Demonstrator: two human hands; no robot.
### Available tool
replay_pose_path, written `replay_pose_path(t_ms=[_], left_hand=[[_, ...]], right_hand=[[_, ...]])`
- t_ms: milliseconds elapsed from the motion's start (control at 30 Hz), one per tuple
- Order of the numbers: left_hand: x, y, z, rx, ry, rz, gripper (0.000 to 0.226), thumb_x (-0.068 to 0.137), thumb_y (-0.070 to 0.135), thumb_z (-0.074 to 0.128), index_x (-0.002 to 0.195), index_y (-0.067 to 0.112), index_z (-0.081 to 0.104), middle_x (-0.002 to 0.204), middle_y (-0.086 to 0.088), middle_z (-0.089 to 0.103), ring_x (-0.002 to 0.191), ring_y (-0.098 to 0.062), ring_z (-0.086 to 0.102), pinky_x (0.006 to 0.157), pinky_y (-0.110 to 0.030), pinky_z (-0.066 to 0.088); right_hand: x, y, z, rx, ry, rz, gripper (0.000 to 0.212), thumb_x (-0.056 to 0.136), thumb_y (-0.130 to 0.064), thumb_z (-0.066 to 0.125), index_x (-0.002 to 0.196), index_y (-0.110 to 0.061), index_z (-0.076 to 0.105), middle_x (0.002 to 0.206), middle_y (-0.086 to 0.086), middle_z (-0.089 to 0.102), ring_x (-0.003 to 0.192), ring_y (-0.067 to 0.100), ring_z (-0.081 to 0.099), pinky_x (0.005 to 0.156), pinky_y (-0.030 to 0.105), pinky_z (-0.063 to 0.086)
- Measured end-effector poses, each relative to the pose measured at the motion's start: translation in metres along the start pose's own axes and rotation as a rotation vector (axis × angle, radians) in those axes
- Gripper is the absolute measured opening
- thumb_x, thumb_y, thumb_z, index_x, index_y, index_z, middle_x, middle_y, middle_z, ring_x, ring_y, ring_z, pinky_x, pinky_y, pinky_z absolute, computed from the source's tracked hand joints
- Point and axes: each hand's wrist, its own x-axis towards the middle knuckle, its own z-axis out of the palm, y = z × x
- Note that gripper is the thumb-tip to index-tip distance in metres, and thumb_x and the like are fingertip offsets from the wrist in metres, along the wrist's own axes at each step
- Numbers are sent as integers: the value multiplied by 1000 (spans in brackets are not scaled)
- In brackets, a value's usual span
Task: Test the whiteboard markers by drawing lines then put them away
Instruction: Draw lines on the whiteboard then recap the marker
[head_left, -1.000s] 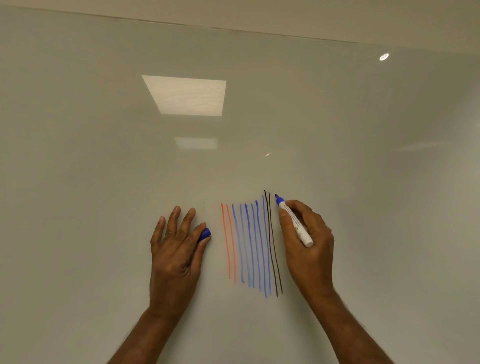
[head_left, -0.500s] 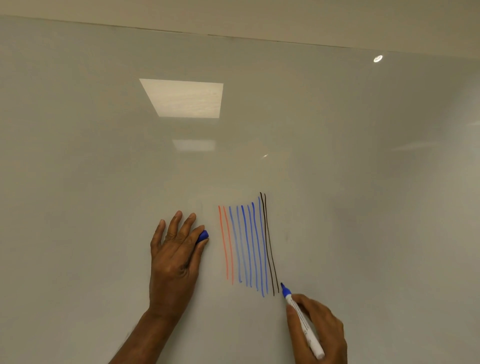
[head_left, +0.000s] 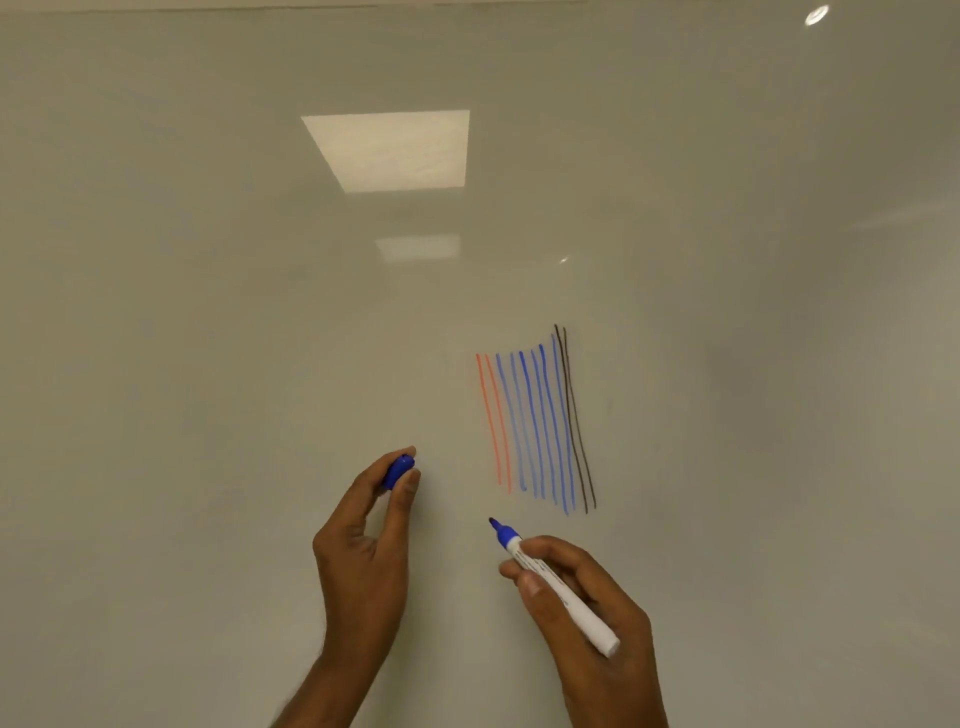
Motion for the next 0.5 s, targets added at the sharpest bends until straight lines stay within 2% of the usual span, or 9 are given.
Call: replay_pose_path(t_ms=[33, 100, 133, 200, 267, 367, 433, 500], left_hand=[[-4, 4, -5, -24, 4, -47, 27, 92, 32, 63, 118, 27, 71, 112, 16, 76, 112, 1, 66, 97, -13, 49], [-10, 8, -16, -80, 0, -152, 24, 96, 38, 55, 112, 26, 69, 105, 11, 78, 104, -8, 72, 95, -26, 52], [-12, 9, -22, -120, -3, -216, 24, 100, 37, 52, 111, 23, 67, 104, 5, 79, 101, -14, 74, 94, -32, 53], [-16, 11, -32, -253, -11, -341, 22, 106, 27, 47, 110, 13, 64, 101, -9, 79, 100, -27, 75, 93, -41, 53], [-19, 14, -42, -391, -27, -437, 21, 108, 20, 44, 110, 7, 61, 101, -20, 77, 102, -35, 74, 93, -45, 53], [-25, 17, -56, -536, -29, -542, 27, 108, 19, 42, 123, 5, 59, 105, -28, 74, 105, -40, 72, 93, -48, 55], [-29, 18, -64, -593, -39, -590, 30, 109, 20, 40, 128, 7, 60, 107, -29, 73, 107, -40, 72, 91, -48, 57], [-34, 19, -69, -628, -52, -625, 32, 109, 20, 40, 129, 9, 62, 107, -30, 73, 107, -41, 71, 88, -48, 61]], right_hand=[[-2, 0, 6, 22, -35, 14, 18, 85, -39, 76, 98, -29, 76, 100, 3, 77, 99, 18, 72, 81, 20, 54], [-6, 1, 18, 8, -87, 34, 53, 75, -66, 69, 109, -25, 72, 104, -4, 76, 104, 16, 70, 84, 22, 55], [-8, 1, 24, -4, -106, 46, 64, 73, -74, 63, 112, -25, 70, 106, -6, 76, 105, 15, 69, 86, 23, 55], [-13, 0, 35, -14, -148, 62, 63, 74, -79, 57, 114, -32, 70, 109, -10, 74, 108, 14, 68, 87, 25, 55], [-18, -3, 45, -13, -172, 63, 49, 80, -72, 57, 113, -38, 70, 111, -12, 73, 108, 11, 67, 87, 23, 55], [-28, -7, 59, -1, -206, 71, 29, 91, -49, 57, 113, -37, 71, 112, -15, 73, 109, 8, 67, 87, 18, 52], [-33, -7, 65, 28, -221, 88, 26, 92, -39, 58, 114, -35, 72, 113, -17, 72, 110, 7, 66, 89, 17, 52], [-37, -7, 72, 29, -231, 98, 24, 92, -37, 59, 112, -39, 72, 112, -19, 72, 110, 5, 66, 89, 15, 51]])
